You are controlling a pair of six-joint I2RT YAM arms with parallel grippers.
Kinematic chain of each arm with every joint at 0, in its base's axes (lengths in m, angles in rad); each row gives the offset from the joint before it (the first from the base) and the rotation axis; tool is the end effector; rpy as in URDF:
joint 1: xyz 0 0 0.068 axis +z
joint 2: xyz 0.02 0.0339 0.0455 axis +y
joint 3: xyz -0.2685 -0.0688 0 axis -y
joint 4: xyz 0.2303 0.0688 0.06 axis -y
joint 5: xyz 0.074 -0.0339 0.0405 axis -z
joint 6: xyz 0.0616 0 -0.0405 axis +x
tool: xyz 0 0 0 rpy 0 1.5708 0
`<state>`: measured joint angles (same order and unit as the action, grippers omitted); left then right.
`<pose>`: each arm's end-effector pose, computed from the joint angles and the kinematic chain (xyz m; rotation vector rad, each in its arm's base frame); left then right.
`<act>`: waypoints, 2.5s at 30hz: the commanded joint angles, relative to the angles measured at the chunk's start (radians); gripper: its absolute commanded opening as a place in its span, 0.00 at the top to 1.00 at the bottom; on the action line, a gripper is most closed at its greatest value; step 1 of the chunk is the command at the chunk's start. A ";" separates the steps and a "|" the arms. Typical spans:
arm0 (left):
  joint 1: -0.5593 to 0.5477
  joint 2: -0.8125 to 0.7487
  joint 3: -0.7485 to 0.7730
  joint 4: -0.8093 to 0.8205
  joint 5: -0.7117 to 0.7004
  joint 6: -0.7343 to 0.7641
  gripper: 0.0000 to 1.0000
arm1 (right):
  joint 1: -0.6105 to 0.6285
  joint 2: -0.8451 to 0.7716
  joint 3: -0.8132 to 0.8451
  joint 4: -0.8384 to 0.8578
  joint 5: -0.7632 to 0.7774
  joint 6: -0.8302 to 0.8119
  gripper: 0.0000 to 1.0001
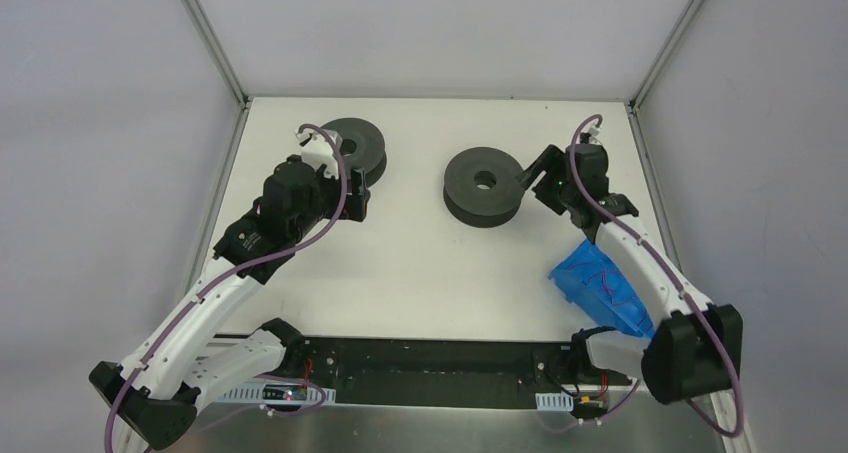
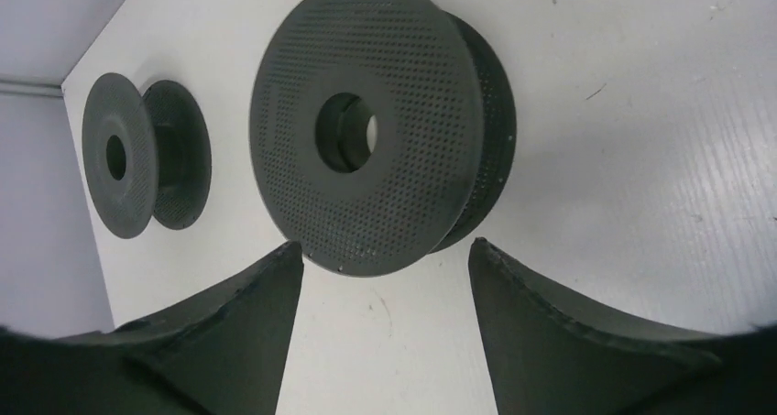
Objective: Wrap the cables
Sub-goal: Pick up the cable reel from the center of the board.
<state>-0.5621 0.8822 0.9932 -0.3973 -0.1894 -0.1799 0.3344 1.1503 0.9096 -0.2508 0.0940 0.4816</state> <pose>0.1760 -0.0971 0.3680 0.2236 1.8521 -0.3399 0.2547 0.0824 0.2981 0.2118 2.0742 0.4053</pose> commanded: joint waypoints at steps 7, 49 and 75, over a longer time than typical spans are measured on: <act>-0.001 -0.031 0.016 0.029 -0.005 0.004 0.12 | -0.330 0.415 0.088 0.288 -0.617 0.093 0.36; -0.035 0.042 -0.056 0.137 0.188 0.108 0.26 | 0.188 0.202 0.384 -0.330 0.050 0.496 1.00; -0.332 0.096 -0.226 0.422 0.100 0.436 0.40 | 0.413 0.250 0.440 -0.233 0.066 0.763 1.00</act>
<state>-0.8845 0.9424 0.7677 -0.0261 -0.0387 0.2089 0.7376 1.4418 1.3243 -0.5713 0.1715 1.1976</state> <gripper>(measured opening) 0.626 0.028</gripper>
